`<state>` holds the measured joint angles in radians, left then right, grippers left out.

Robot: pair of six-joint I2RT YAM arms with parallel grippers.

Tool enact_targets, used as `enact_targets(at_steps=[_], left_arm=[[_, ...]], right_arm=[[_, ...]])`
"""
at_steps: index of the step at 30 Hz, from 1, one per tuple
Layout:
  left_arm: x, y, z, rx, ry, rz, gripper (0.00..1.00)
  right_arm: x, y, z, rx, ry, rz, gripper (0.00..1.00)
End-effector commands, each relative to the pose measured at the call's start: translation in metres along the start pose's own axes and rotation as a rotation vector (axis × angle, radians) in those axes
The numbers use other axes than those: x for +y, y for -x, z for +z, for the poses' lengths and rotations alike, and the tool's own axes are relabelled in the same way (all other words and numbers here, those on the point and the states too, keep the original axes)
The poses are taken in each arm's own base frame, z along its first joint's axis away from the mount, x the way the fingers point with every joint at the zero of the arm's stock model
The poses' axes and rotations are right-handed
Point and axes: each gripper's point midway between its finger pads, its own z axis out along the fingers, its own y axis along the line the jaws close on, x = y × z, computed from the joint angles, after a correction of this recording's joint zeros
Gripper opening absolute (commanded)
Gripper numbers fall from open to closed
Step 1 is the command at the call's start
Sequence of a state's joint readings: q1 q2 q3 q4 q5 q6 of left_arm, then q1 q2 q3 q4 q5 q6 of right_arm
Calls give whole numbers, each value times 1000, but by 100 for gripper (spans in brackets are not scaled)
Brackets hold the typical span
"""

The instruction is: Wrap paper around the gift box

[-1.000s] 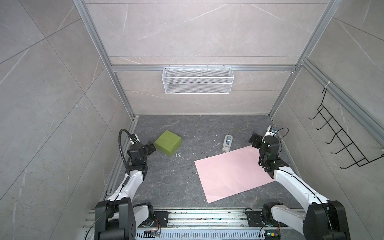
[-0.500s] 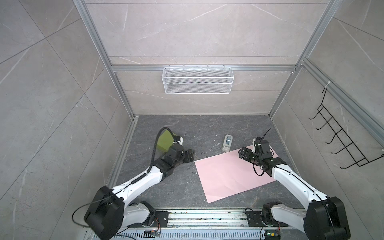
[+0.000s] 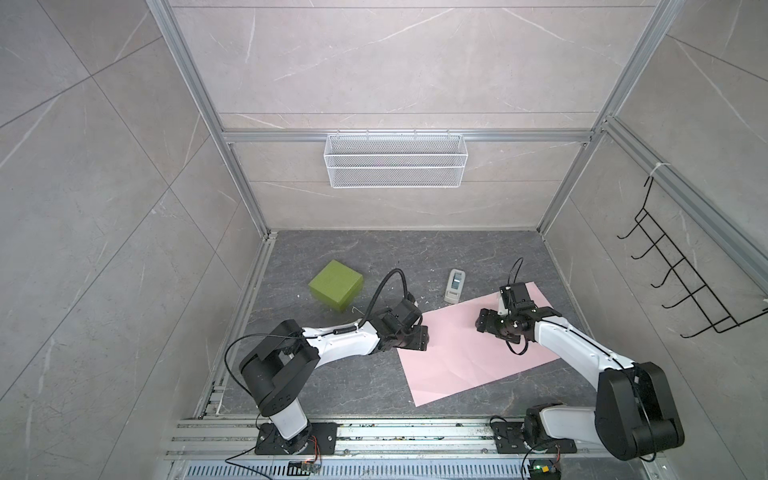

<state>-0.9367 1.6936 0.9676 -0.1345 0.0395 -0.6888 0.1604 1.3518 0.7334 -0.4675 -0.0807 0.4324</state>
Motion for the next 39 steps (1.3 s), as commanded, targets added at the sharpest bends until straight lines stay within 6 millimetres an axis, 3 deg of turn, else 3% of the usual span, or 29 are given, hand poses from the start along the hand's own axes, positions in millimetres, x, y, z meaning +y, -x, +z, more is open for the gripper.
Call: enact_targets(at_steps=[1, 10, 26, 34, 39], left_arm=[[-19, 1, 7, 25, -55, 19, 73], [-1, -7, 19, 41, 10, 23, 73], [64, -4, 6, 32, 120, -14, 73], [118, 4, -22, -5, 207, -76, 73], [154, 13, -63, -85, 259, -156, 73]], right_arm=[[-6, -5, 2, 55, -13, -2, 81], [6, -37, 9, 195, 86, 34, 74], [24, -76, 13, 269, 216, 90, 67], [67, -104, 18, 290, 249, 56, 65], [121, -120, 19, 281, 324, 13, 64]])
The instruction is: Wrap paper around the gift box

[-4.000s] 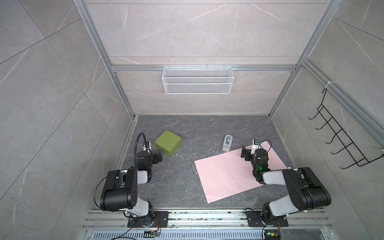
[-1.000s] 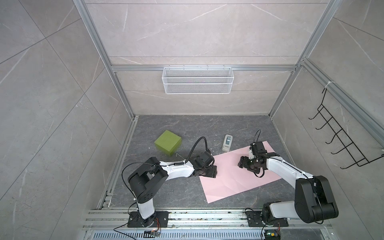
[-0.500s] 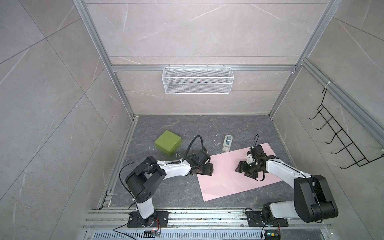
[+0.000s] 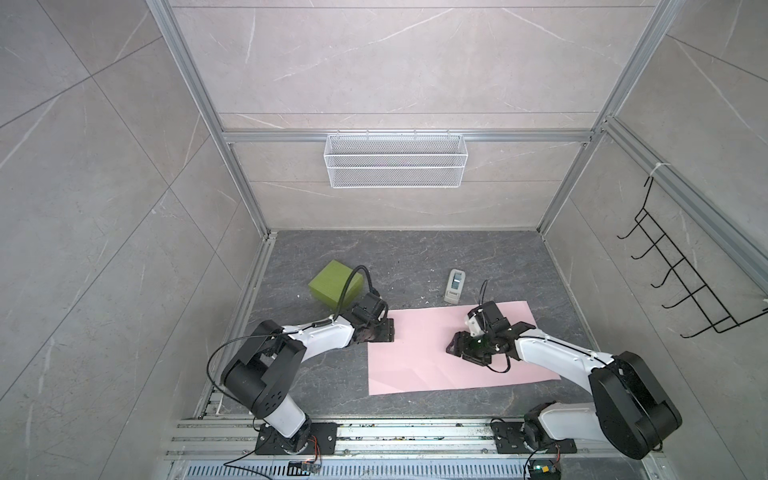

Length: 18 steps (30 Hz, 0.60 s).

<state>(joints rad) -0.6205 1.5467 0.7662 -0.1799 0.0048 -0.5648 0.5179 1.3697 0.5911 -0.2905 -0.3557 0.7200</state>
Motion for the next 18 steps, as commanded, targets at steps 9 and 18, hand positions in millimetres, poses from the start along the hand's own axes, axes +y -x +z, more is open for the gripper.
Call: enact_targets(at_steps=[9, 18], left_arm=[[-27, 14, -62, -118, -131, -15, 73], [-72, -2, -15, -10, -189, 39, 68]], right_arm=[[48, 15, -11, -57, -40, -150, 68], [-53, 56, -51, -108, -162, -25, 69]])
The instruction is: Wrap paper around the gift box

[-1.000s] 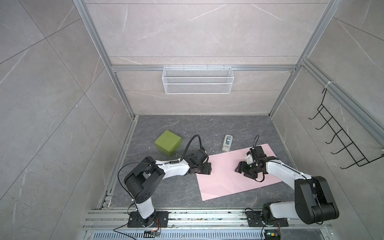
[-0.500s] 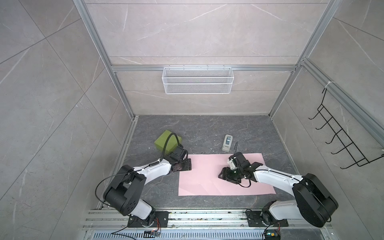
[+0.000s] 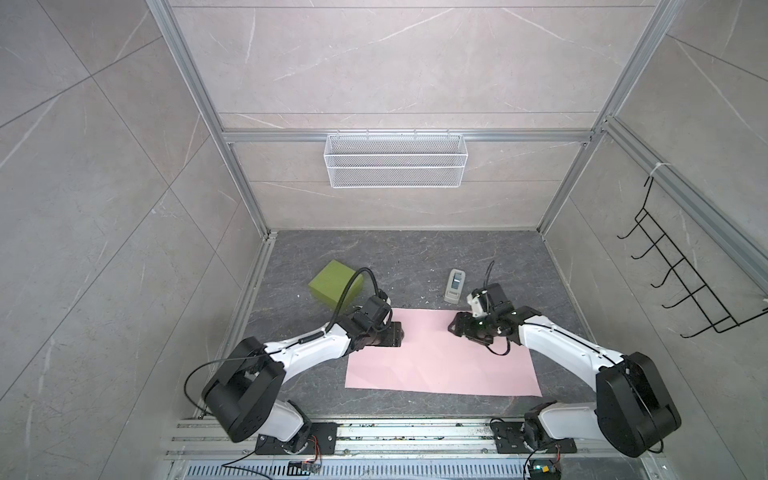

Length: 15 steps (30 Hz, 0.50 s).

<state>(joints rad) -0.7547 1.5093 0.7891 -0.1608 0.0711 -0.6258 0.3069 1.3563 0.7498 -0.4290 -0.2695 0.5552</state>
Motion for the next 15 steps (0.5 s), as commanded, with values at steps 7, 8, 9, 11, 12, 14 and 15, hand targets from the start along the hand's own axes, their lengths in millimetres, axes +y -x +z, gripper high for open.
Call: enact_targets(at_steps=[7, 8, 9, 11, 12, 14, 15], left_arm=[[21, -4, 12, 32, 53, -22, 65], [27, -7, 12, 34, 67, -29, 64], [32, -10, 11, 33, 83, -35, 64], [41, -17, 10, 43, 103, -45, 64], [46, -20, 9, 48, 118, -49, 63], [54, -28, 6, 58, 140, -55, 63], [60, -32, 4, 63, 155, -61, 64]], right_arm=[[-42, -21, 16, 122, -65, -25, 67], [-41, -20, 18, 122, -54, -22, 67], [-38, -21, 20, 123, -41, -19, 67], [-34, -21, 22, 123, -26, -23, 66], [-31, -22, 23, 125, -21, -28, 66], [-26, -23, 26, 129, -16, -38, 66], [-22, -24, 28, 132, -13, -43, 66]])
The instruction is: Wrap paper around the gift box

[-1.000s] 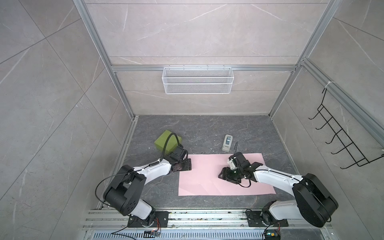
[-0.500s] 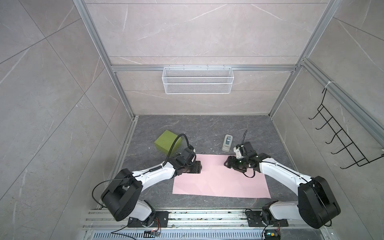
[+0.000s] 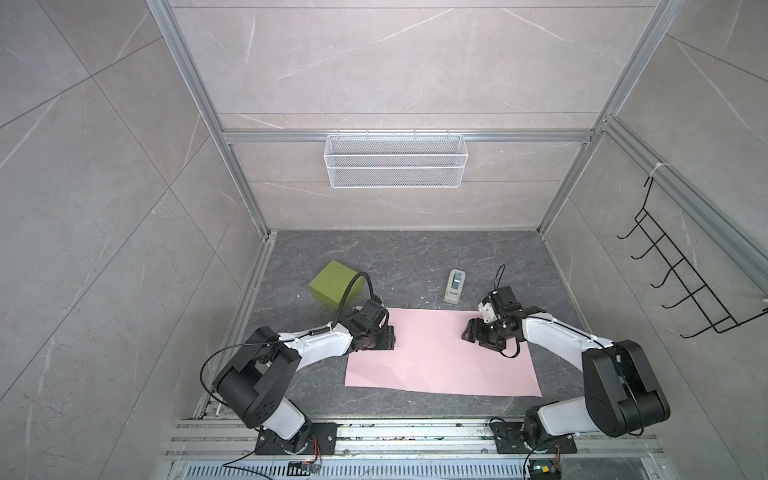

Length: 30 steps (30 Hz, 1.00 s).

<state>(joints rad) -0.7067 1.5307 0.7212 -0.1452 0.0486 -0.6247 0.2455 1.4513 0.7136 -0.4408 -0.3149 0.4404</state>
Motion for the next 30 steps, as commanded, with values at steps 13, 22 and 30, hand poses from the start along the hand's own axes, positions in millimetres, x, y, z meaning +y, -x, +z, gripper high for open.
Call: enact_targets(at_steps=[13, 22, 30], left_arm=[[73, -30, -27, 7, 171, -104, 64], [87, 2, -52, -98, 191, -127, 70], [99, 61, -112, -321, 147, -253, 84]], right_arm=[[76, -19, 40, 64, 60, -136, 65], [86, -8, 26, 7, -18, -191, 68], [121, 19, -14, -157, 93, -261, 72]])
